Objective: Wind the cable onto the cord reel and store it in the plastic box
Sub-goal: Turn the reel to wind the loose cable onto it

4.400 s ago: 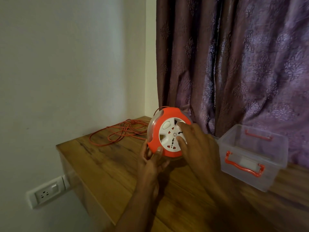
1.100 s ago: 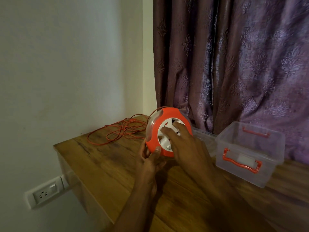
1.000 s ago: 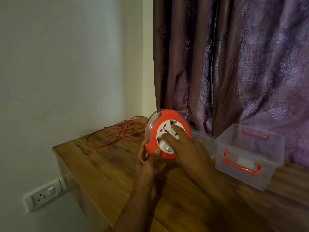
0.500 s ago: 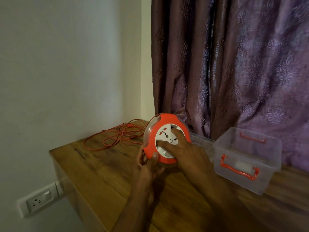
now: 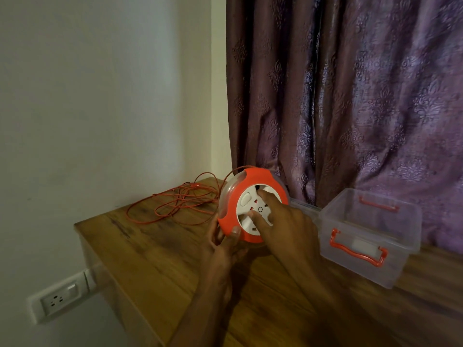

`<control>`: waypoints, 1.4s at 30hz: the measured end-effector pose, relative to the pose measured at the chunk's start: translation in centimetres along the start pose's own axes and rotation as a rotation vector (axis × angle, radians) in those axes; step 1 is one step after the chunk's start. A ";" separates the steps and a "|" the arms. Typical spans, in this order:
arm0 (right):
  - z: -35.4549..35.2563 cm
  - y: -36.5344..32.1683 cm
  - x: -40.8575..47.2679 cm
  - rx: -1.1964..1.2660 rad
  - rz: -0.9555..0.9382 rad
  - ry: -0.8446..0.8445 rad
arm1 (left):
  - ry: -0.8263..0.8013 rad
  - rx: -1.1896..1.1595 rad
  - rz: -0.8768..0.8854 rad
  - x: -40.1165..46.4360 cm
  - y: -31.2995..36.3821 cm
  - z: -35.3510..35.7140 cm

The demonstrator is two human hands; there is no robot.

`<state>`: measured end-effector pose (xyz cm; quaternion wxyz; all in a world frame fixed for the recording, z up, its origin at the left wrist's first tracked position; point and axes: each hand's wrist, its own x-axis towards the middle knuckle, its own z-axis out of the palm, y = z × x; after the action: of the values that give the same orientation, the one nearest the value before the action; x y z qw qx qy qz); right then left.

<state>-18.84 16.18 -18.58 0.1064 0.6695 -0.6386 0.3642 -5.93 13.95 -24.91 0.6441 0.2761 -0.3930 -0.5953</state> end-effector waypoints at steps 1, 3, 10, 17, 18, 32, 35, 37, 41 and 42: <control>-0.2 0.0 0.2 0.046 0.016 -0.012 | 0.007 0.000 0.001 0.0 -0.1 -0.1; -0.5 0.2 0.4 0.126 0.047 -0.058 | 0.027 0.005 0.005 0.1 -0.2 -0.2; -0.4 0.2 0.5 -0.143 -0.087 -0.073 | 0.056 0.010 0.005 0.9 0.0 0.4; -0.8 0.4 1.0 -0.145 -0.210 -0.255 | -0.003 0.019 0.010 1.8 0.8 0.9; -0.9 0.6 1.1 -0.139 -0.238 -0.269 | -0.006 0.027 0.007 1.8 0.9 0.8; -0.2 1.3 0.4 -0.178 -0.276 -0.240 | -0.028 0.037 -0.038 1.4 0.7 -0.3; 0.1 1.2 0.5 -0.197 -0.217 -0.194 | -0.025 0.026 -0.045 1.5 0.6 -0.3; 0.3 0.9 0.6 -0.194 -0.186 -0.128 | -0.027 0.018 -0.039 1.6 0.4 -0.5; 0.9 0.5 0.3 -0.128 -0.101 -0.035 | -0.038 0.026 -0.041 1.6 0.3 -0.5; 1.0 0.4 0.2 -0.093 -0.072 -0.015 | -0.037 0.030 -0.037 1.6 0.2 -0.5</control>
<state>-18.86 15.36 -19.30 0.1458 0.6889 -0.6312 0.3252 -5.41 12.40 -24.71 0.6214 0.2821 -0.4083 -0.6063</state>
